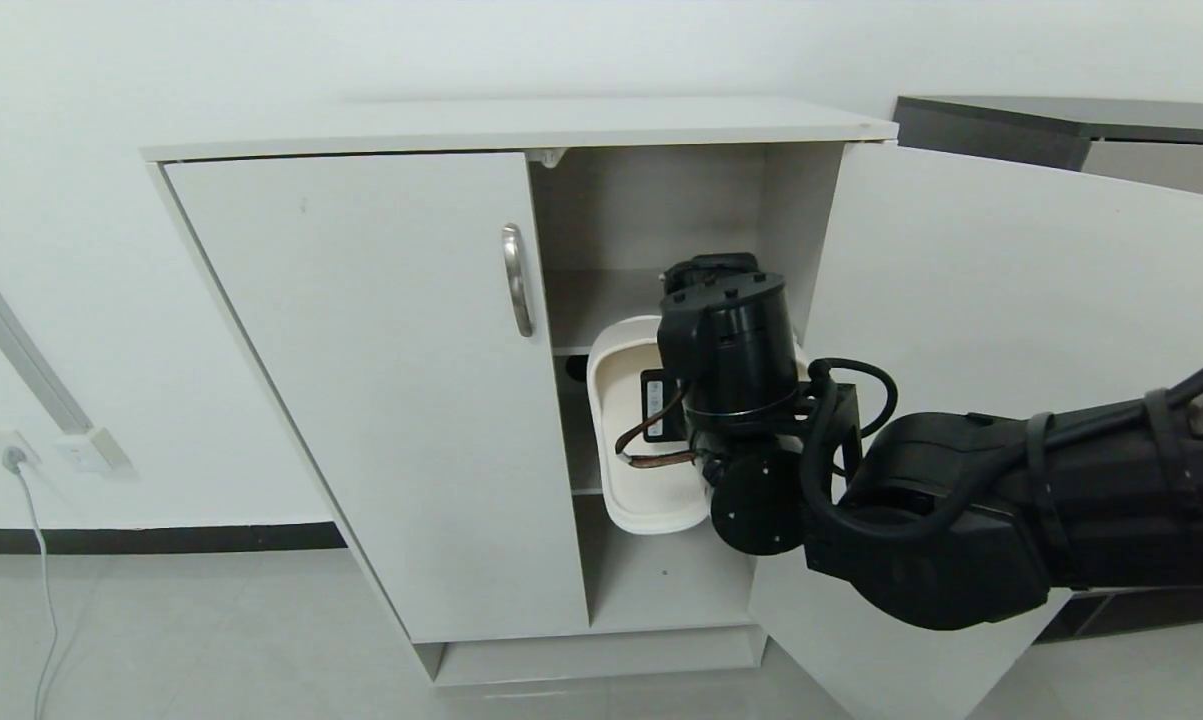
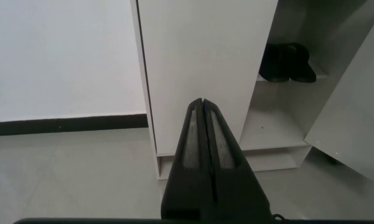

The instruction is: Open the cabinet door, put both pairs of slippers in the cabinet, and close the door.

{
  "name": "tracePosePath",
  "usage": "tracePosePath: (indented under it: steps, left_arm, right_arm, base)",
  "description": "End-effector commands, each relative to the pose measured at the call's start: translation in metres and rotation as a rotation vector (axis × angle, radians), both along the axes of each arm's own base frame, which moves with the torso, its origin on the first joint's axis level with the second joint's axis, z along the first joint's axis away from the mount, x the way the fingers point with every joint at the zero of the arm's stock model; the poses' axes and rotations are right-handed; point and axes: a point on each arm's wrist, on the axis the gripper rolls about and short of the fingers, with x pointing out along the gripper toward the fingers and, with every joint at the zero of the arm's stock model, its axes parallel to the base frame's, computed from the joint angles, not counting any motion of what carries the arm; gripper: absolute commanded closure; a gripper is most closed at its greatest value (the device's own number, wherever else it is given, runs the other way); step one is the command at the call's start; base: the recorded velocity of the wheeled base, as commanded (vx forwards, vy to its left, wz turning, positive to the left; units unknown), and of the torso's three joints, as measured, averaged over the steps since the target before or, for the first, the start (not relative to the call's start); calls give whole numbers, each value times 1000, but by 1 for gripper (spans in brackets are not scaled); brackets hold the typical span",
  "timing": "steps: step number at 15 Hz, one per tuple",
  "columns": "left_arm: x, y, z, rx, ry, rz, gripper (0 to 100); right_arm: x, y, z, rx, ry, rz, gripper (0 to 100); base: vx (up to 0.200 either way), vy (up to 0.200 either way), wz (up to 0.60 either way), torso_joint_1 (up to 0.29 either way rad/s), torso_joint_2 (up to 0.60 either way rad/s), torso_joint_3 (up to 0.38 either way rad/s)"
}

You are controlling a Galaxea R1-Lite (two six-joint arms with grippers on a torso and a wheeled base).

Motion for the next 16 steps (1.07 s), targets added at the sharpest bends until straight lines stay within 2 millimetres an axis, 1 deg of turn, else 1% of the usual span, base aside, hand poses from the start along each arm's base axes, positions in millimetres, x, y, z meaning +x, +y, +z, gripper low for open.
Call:
tracePosePath:
  steps: [1,10,16]
  left_arm:
    - [0,0,0,-1,1,0,100]
    - [0,0,0,-1,1,-1,100]
    - [0,0,0,-2,1,0,100]
  right_arm:
    - [0,1,-2,-4,3,1,100]
    - [0,3,-5,-7,5,1,100]
    - [-1,5,-11,-5,8,1,100]
  base:
    - [200,0,0,-2,2,-2]
    - [200,0,0,0,2,4]
    - [0,0,0,0,0,0]
